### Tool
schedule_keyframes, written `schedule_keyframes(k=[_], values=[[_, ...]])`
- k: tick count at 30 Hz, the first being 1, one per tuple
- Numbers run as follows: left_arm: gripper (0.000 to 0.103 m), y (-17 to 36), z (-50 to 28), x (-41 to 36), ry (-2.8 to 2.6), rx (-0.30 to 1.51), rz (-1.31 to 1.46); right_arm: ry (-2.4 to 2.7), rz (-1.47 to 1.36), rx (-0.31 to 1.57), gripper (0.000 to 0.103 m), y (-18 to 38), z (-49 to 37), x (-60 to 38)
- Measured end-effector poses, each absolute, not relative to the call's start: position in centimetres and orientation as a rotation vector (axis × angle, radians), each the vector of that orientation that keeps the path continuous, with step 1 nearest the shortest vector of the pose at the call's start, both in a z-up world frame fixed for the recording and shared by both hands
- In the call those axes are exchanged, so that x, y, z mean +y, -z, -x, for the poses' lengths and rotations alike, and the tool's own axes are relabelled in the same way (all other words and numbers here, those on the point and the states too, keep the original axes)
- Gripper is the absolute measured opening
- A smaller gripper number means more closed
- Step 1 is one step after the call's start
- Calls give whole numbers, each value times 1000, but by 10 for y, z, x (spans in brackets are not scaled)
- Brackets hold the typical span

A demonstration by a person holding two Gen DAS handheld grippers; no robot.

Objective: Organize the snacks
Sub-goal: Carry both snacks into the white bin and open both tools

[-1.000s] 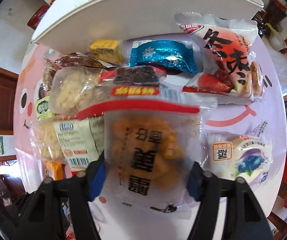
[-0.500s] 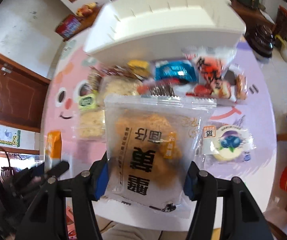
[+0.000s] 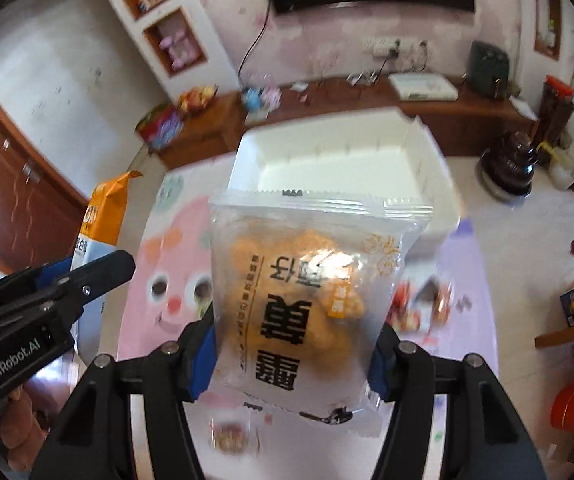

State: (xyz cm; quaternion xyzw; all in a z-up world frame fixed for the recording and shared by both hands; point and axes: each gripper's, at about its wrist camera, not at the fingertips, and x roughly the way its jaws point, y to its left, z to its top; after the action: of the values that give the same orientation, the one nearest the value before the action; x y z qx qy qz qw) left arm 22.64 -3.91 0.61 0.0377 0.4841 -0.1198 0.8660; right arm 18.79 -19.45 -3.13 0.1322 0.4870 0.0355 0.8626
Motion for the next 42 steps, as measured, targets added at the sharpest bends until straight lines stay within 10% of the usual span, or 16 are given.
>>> schedule_keyframes(k=[19,21,24,42], values=[[39,107,-411,-76,223,1164,-134,197,-225,1026,64,67,-377,-220],[42,117,-415,-76,215,1177,-143,177,-213,1063,65,81,-383,-216],[90,124,-415,-74,199,1177,-165,152,-212,1106,70,97,-382,-210],[92,72,-329,-22,241,997,-14,65,-258,892,75,23,-311,-183]])
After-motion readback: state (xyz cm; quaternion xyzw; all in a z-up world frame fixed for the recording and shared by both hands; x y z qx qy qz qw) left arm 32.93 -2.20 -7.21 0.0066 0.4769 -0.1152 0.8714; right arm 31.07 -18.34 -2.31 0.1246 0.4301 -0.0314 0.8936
